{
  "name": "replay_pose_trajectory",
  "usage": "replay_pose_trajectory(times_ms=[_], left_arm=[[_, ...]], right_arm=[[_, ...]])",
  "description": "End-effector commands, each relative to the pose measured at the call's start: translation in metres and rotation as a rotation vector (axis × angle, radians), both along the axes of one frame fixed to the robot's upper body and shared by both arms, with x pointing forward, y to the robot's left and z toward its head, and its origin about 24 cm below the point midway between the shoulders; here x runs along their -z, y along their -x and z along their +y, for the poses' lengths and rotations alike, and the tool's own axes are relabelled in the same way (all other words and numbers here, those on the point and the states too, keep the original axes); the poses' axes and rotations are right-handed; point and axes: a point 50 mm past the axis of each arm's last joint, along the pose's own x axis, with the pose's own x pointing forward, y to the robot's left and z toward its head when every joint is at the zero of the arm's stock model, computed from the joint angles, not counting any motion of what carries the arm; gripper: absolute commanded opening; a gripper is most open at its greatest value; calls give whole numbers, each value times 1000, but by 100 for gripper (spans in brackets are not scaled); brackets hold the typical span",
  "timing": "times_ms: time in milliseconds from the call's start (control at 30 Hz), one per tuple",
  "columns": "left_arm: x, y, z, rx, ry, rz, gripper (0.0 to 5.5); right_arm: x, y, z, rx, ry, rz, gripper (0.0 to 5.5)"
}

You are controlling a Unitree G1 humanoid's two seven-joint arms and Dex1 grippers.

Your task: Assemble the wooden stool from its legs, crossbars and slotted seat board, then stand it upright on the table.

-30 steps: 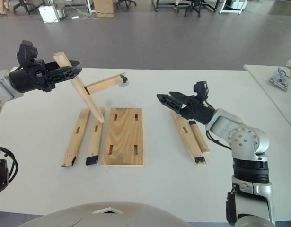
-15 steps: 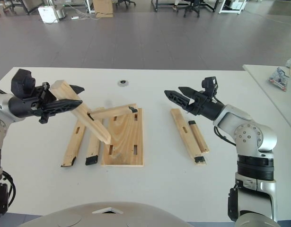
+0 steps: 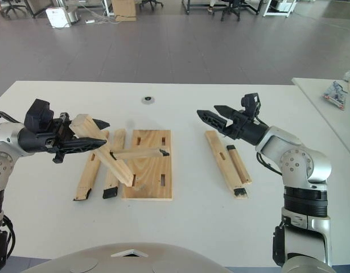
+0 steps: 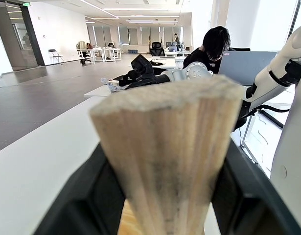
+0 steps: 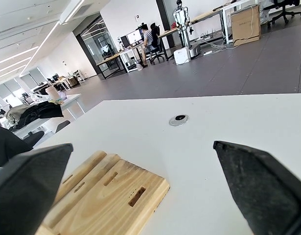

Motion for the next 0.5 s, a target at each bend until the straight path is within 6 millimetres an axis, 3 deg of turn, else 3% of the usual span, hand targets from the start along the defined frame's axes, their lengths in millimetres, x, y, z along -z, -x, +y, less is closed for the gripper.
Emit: replay_pose_trajectory(times_ms=[33, 500], left_arm=[[1, 0, -4, 2, -8, -10, 208], [16, -7, -6, -1, -56, -35, 208]], right_arm=[[2, 0, 1, 5, -1, 3, 538], [1, 1, 4, -3, -11, 1, 538]])
